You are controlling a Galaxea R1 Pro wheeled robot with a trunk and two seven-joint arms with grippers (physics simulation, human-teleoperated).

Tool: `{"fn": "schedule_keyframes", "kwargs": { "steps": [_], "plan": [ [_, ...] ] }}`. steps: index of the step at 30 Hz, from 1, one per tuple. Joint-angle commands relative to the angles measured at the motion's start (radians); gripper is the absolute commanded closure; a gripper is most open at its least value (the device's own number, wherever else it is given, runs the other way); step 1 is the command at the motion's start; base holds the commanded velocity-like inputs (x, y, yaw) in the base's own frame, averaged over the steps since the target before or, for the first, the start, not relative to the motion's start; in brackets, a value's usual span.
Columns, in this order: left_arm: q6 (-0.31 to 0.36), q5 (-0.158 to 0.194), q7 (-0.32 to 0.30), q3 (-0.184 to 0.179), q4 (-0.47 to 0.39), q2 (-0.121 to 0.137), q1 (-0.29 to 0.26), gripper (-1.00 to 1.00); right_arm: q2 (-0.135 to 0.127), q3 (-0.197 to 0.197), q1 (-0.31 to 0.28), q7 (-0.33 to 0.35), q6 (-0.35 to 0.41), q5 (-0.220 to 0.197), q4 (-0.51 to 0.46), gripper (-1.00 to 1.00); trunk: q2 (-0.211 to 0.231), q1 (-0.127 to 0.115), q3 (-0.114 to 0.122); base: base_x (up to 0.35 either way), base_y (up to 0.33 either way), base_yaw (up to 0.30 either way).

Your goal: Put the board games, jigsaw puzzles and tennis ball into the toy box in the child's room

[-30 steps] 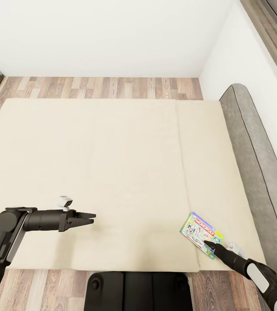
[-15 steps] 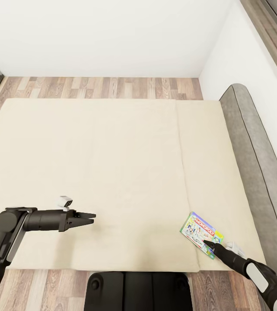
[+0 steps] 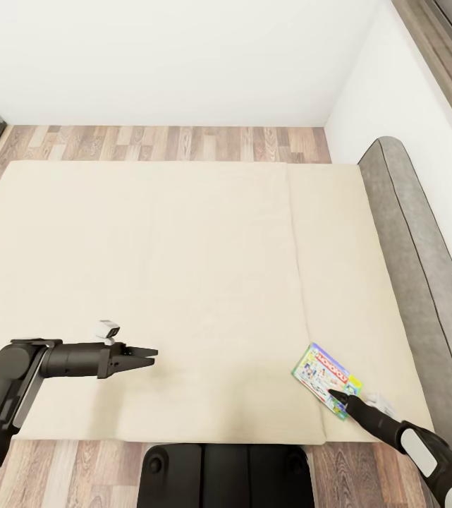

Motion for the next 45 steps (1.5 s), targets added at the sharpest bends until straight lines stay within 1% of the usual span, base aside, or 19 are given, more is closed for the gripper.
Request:
{"fn": "schedule_keyframes", "kwargs": {
  "steps": [1,19,22,29,34,41,45],
  "plan": [
    [0.010,0.000,-0.004,0.000,0.000,0.000,0.000,-1.00,0.001,-0.004,-0.001,0.003,0.010,-0.006,-0.001,-1.00,-0.001,0.001,-0.001,0.000,0.000,0.000],
    [0.010,0.000,-0.004,0.000,0.000,0.000,0.000,-1.00,0.011,-0.004,-0.003,0.006,0.023,-0.008,-0.006,-1.00,-0.001,0.001,-0.001,0.000,0.000,0.000],
    [0.010,0.000,-0.004,0.000,0.000,0.000,0.000,-1.00,0.013,-0.004,-0.003,0.014,0.023,-0.008,-0.012,-1.00,-0.001,0.001,-0.001,0.000,0.000,0.000],
    [0.010,0.000,-0.004,0.000,0.000,0.000,0.000,-1.00,0.016,-0.004,-0.003,0.082,0.022,-0.008,-0.016,-1.00,-0.001,0.001,-0.001,0.000,0.000,0.000],
    [0.010,0.000,-0.004,0.000,0.000,0.000,0.000,-1.00,0.019,-0.004,-0.003,0.089,0.022,-0.008,-0.017,-1.00,-0.001,0.001,-0.001,0.000,0.000,0.000],
    [0.010,0.000,-0.004,0.000,0.000,0.000,0.000,-1.00,0.035,-0.004,-0.004,0.088,0.023,-0.008,-0.037,-1.00,-0.001,0.001,-0.001,0.000,0.000,0.000],
    [0.010,0.000,-0.004,0.000,0.000,0.000,0.000,-1.00,0.057,-0.004,-0.005,0.086,0.041,-0.008,-0.063,-1.00,-0.001,0.001,-0.001,0.000,0.000,0.000]
  ]
}}
